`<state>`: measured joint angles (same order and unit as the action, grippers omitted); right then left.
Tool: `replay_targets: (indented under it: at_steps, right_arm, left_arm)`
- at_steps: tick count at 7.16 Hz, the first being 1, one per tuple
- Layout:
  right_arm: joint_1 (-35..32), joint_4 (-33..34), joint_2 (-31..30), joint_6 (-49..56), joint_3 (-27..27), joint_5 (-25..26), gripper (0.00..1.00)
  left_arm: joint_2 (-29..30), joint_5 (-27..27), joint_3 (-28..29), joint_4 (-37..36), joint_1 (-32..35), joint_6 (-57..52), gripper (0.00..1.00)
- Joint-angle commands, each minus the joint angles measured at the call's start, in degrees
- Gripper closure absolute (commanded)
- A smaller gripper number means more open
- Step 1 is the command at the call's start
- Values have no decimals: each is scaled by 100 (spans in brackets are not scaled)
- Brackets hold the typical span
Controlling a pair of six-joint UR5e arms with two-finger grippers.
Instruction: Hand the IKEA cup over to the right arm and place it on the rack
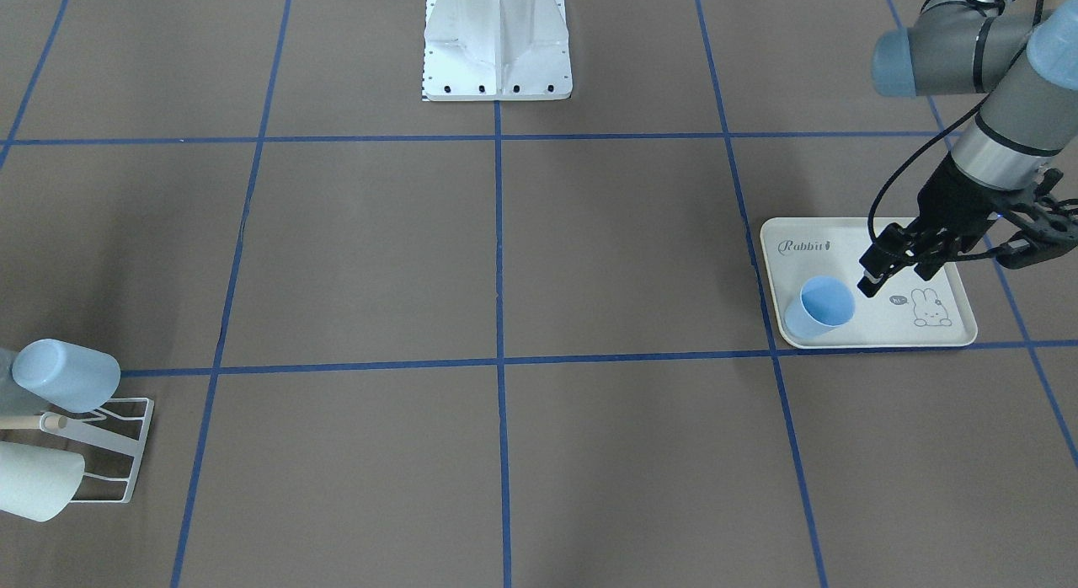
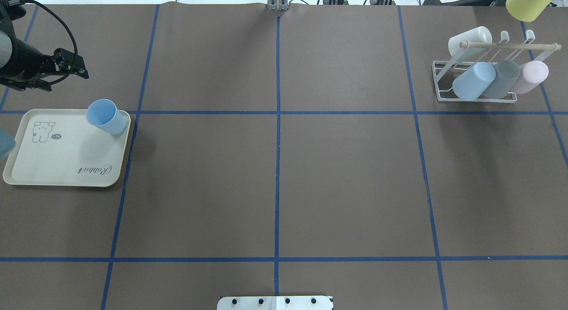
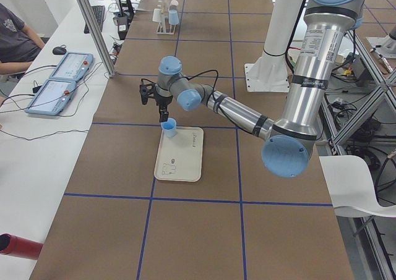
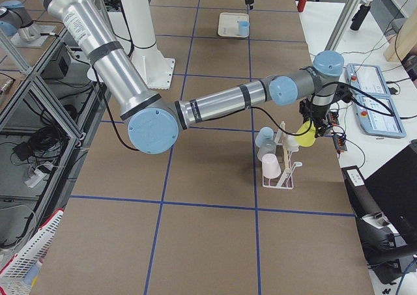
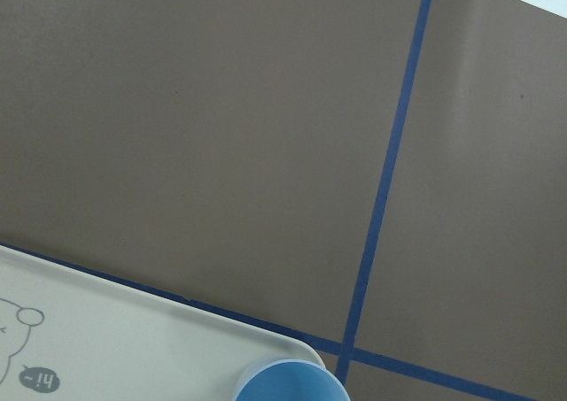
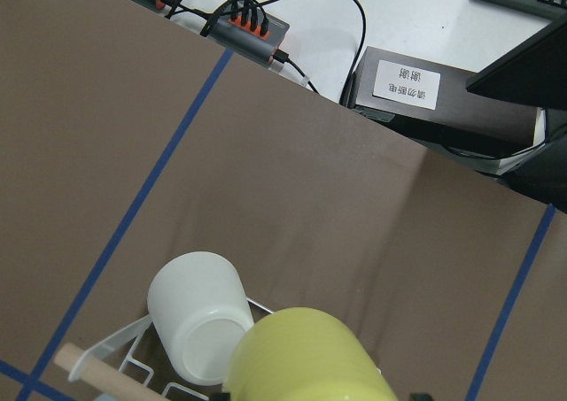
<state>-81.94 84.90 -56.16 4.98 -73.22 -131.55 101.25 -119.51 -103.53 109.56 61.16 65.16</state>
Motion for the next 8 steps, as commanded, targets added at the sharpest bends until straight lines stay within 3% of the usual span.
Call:
replay_targets:
  at_steps: [1,8]
  right_arm:
    - [134,-9,17,20,369,6,92]
    - [337,-440,70,-6,924,6,92]
  left_arm:
    - [-35,15,-53,-31,1,-21,0]
    - [-308,15,-405,-31,-17,23,0]
